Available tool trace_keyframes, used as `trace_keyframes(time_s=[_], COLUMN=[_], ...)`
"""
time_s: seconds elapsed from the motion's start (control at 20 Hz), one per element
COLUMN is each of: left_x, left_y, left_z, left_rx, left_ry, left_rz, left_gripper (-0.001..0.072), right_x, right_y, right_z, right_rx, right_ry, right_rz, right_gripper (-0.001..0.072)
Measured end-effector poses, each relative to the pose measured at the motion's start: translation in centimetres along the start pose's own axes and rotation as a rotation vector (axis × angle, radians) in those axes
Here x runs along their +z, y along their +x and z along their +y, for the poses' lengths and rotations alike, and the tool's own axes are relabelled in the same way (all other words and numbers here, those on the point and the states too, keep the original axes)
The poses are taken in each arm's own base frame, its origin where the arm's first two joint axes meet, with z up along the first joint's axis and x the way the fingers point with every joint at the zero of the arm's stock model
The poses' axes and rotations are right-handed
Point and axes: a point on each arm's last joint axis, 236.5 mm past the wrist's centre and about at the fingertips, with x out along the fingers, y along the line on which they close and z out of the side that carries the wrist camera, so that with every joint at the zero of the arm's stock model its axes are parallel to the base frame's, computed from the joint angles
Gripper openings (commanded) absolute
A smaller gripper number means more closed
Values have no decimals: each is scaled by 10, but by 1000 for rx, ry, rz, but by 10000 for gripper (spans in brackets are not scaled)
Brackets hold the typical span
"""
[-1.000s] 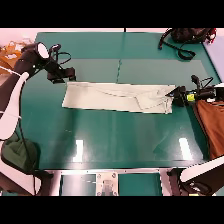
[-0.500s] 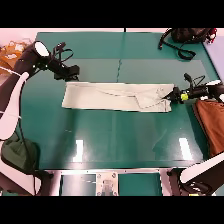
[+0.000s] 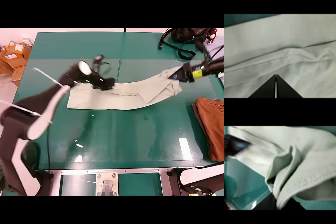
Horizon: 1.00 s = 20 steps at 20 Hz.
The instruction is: Fold the shirts.
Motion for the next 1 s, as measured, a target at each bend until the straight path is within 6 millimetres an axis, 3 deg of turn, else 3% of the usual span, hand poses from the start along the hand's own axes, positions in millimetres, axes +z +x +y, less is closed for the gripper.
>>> trace_keyframes(time_s=[0.1,0.25,0.4,0.55,0.65,0.75,0.9,1.0], left_x=[-13,-25,-29,-24,-13,3,34,56], left_y=[31,60,70,65,45,10,-68,-125], left_z=[-30,-55,-65,-64,-59,-47,-14,13], left_rx=[-40,-75,-97,-113,-127,-124,-73,-28], left_ry=[10,5,-17,-32,-22,16,70,68], left_rz=[-20,-47,-62,-40,0,50,86,57], left_gripper=[19,20,20,19,19,19,20,20], right_x=[6,8,6,6,5,6,8,6], right_y=[-11,-18,-15,-14,-12,-7,11,35], right_z=[39,83,100,104,106,112,132,153], right_rx=[11,27,28,24,23,26,41,62], right_ry=[-68,-148,-178,-188,-192,-205,-227,-248], right_rz=[-11,-12,0,5,8,6,10,22], right_gripper=[24,24,25,24,24,24,25,25])
